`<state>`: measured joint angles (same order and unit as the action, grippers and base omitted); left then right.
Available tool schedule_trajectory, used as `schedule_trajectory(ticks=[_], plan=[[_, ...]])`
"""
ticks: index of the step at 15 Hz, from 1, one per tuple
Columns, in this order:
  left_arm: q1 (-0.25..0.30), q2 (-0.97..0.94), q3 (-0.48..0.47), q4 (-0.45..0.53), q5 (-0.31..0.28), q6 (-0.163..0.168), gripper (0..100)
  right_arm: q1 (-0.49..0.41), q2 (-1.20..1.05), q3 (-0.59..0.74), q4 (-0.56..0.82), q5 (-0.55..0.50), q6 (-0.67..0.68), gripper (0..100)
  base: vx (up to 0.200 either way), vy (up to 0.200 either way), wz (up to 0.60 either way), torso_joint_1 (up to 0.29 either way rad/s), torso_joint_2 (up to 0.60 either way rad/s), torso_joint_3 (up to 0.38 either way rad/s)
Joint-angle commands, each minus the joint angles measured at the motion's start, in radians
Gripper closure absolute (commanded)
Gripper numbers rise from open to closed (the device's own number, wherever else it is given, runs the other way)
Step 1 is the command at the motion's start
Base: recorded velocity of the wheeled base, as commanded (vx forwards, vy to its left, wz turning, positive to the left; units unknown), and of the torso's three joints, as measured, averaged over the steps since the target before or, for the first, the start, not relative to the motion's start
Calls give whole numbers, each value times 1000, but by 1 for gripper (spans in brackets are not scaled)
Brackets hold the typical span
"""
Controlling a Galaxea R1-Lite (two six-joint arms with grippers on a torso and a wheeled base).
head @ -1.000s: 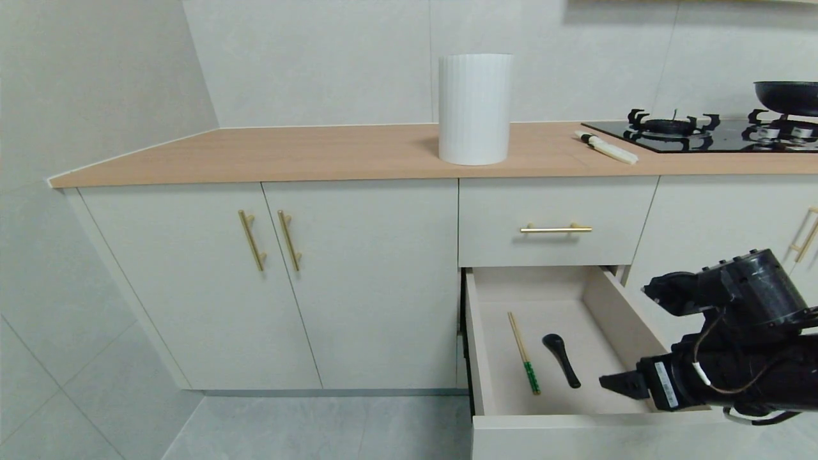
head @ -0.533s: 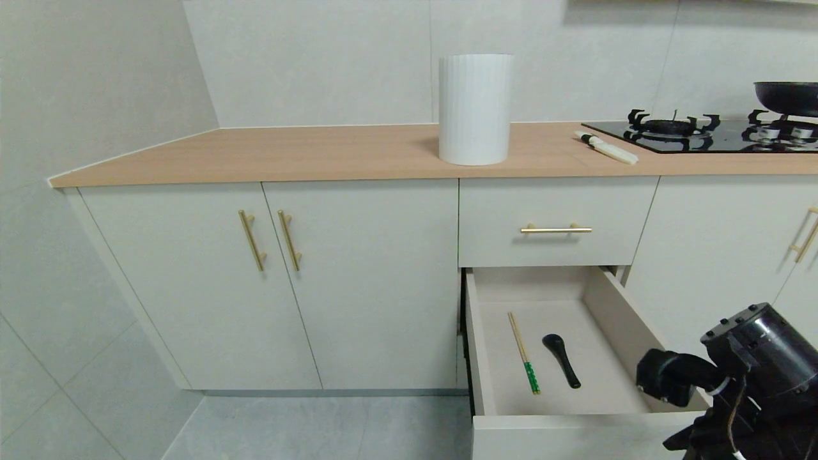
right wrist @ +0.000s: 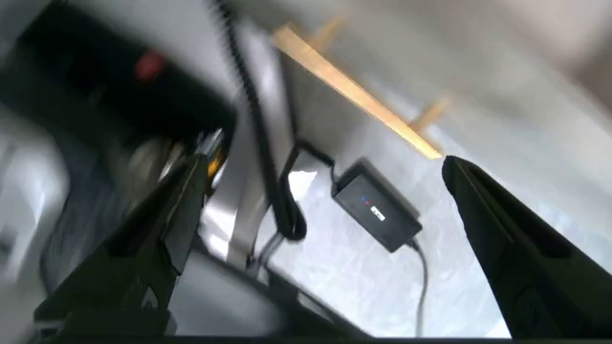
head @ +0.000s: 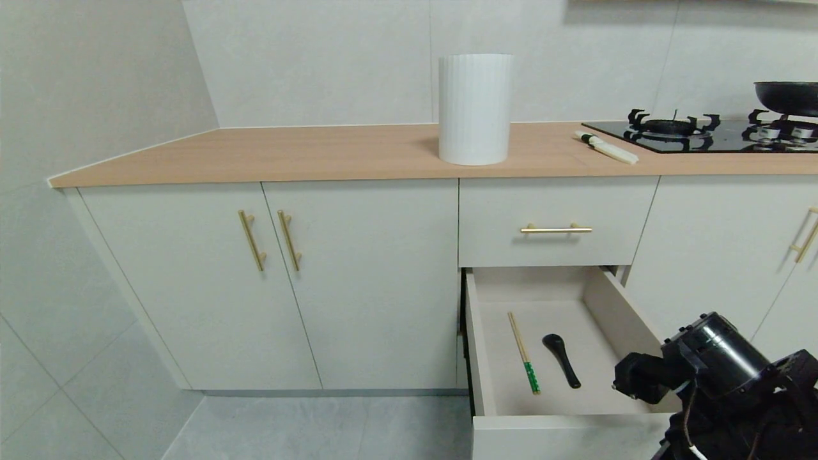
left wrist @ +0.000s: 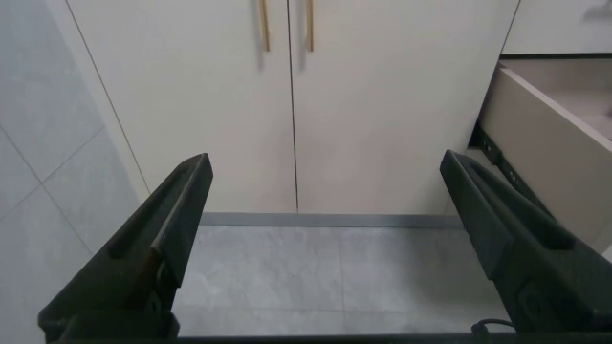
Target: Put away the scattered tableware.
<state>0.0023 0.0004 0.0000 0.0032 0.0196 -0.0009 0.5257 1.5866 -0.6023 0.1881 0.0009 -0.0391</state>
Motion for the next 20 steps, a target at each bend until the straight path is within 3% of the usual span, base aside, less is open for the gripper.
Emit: schedule_trajectory(ticks=[1, 4, 13, 20], plan=[[1, 0, 0, 0, 0, -1, 0, -3, 66, -7, -21, -21, 22, 0, 0, 0, 0, 0, 0, 0], [-1, 0, 0, 0, 0, -1, 0, -9, 95, -20, -82, -70, 102, 0, 0, 0, 0, 0, 0, 0], [1, 0, 0, 0, 0, -1, 0, -30, 184, -28, -243, -179, 170, 0, 0, 0, 0, 0, 0, 0], [-1, 0, 0, 0, 0, -1, 0, -119, 251, -37, -404, -214, 170, 0, 0, 0, 0, 0, 0, 0]])
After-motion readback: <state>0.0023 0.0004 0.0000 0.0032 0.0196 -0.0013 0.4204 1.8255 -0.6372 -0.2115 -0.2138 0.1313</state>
